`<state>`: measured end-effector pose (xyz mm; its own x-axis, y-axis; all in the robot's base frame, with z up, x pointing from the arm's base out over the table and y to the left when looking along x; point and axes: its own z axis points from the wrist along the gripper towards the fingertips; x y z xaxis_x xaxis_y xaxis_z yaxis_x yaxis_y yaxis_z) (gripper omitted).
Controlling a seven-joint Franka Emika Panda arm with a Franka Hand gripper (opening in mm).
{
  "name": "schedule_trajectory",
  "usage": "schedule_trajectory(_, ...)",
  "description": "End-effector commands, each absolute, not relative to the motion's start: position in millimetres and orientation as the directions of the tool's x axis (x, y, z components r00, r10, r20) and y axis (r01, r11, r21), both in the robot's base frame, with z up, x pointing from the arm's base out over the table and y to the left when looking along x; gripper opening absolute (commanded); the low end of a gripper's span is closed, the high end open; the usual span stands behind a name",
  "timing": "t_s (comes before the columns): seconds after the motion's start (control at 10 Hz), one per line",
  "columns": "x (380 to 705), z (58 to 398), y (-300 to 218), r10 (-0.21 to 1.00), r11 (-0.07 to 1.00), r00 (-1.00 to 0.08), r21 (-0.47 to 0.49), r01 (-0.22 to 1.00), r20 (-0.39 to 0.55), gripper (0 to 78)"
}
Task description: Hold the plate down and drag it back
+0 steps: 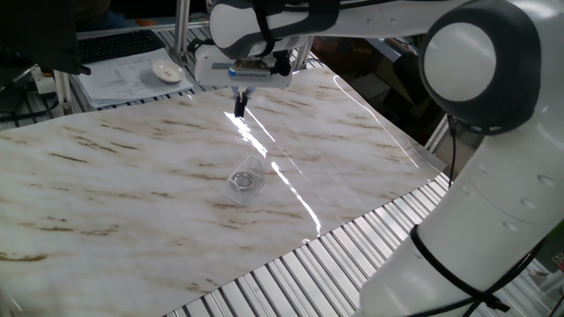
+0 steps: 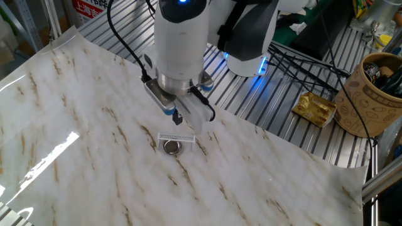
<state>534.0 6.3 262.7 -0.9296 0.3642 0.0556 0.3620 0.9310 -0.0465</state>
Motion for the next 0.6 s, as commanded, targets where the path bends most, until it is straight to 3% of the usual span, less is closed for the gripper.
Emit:
schedule_trajectory(0.1,534.7,264.0,6.2,0.37,0.928,-0.924,-0.096,0.361,0.099,0.0)
schedule_trajectory(0.6,542.3,257.3,4.8,0.39,0.919,-0.913,-0.116,0.377,0.118,0.0)
